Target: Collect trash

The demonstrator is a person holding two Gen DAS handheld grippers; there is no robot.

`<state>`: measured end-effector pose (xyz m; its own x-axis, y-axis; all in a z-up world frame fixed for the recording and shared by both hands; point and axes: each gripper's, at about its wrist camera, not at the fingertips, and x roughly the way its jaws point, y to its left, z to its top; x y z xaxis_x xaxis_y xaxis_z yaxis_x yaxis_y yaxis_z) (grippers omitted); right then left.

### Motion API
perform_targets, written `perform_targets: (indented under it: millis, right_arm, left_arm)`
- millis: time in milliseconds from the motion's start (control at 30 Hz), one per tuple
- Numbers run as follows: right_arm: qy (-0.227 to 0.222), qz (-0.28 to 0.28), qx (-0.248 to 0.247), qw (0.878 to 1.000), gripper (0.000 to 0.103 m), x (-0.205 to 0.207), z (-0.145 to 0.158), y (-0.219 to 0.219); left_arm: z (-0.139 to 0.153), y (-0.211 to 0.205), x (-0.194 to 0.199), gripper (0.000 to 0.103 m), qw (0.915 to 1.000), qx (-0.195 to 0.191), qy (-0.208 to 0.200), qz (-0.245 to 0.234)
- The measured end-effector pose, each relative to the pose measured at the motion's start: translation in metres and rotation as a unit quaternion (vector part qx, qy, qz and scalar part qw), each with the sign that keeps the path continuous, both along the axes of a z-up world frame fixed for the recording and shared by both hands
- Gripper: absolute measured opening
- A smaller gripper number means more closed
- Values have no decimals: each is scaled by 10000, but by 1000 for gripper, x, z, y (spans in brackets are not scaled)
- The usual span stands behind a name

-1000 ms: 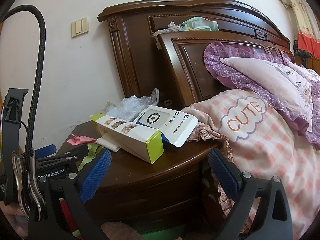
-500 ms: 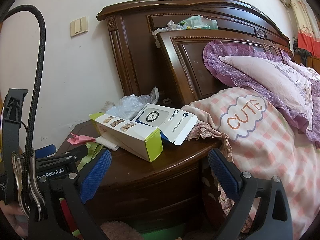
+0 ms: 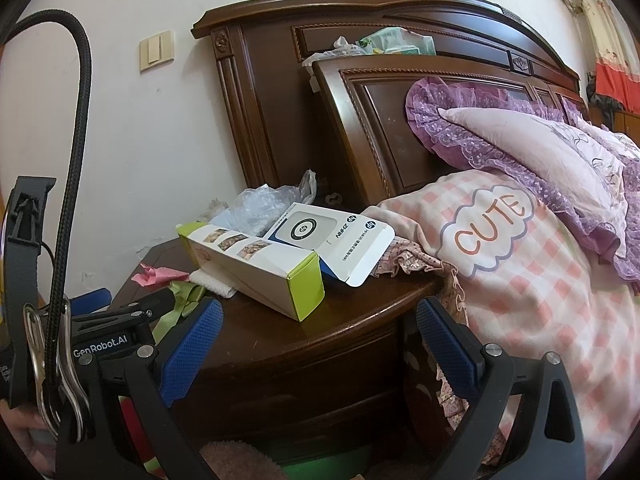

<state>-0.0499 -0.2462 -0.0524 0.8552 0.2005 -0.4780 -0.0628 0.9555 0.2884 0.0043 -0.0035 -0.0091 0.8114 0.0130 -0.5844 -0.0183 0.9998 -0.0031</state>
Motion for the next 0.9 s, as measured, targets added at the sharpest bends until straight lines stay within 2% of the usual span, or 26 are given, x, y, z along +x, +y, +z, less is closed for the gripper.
perform_targets:
  millis: [900]
  right_arm:
    - [131,70,-47,9999,100,10,-7,2]
  left_arm:
    - [-3,10,8,102,9999,10,120,64]
